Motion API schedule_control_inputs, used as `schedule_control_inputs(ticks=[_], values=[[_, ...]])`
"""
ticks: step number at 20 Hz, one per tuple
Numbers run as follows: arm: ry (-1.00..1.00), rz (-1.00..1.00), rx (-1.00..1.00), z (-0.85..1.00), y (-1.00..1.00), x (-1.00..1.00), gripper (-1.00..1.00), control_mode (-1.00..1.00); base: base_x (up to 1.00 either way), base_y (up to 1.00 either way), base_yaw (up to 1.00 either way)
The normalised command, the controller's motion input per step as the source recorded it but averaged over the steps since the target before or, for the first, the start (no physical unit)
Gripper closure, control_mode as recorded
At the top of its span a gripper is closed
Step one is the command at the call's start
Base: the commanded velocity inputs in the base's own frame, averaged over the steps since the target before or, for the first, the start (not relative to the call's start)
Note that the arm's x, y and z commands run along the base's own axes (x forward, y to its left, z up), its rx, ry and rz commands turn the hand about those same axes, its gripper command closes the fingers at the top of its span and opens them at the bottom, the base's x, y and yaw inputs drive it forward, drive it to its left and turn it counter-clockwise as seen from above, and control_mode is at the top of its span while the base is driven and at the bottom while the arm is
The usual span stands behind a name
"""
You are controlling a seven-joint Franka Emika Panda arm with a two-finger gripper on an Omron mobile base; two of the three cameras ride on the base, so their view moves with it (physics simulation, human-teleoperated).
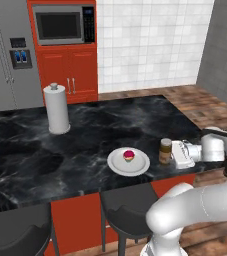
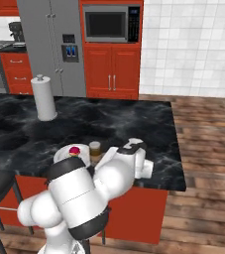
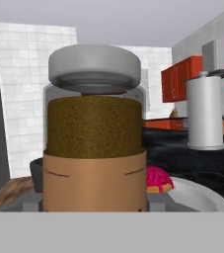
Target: Take the cinnamon bottle from the cabinet and place it on the dining table, next to the plate with the cupcake. Then take the chocolate from the dining counter and place it on the cupcake plate.
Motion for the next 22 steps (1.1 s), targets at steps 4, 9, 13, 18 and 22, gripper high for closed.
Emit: schedule_control_inputs(ticks=[4,9,13,18,22], values=[[0.0,0.0,0.0,-0.04,0.0,0.03,-1.0,-1.0,0.0,0.0,0.0],[0.0,0.0,0.0,0.0,0.0,0.0,-1.0,-1.0,0.0,0.0,0.0],[-0.07,0.0,0.0,0.54,0.0,-0.37,-1.0,-1.0,0.0,0.0,0.0],[-0.01,0.0,0.0,0.95,-0.03,-0.41,-1.0,-1.0,0.0,0.0,0.0],[0.02,0.0,0.0,1.0,-0.19,-0.24,-1.0,-1.0,0.0,0.0,0.0]])
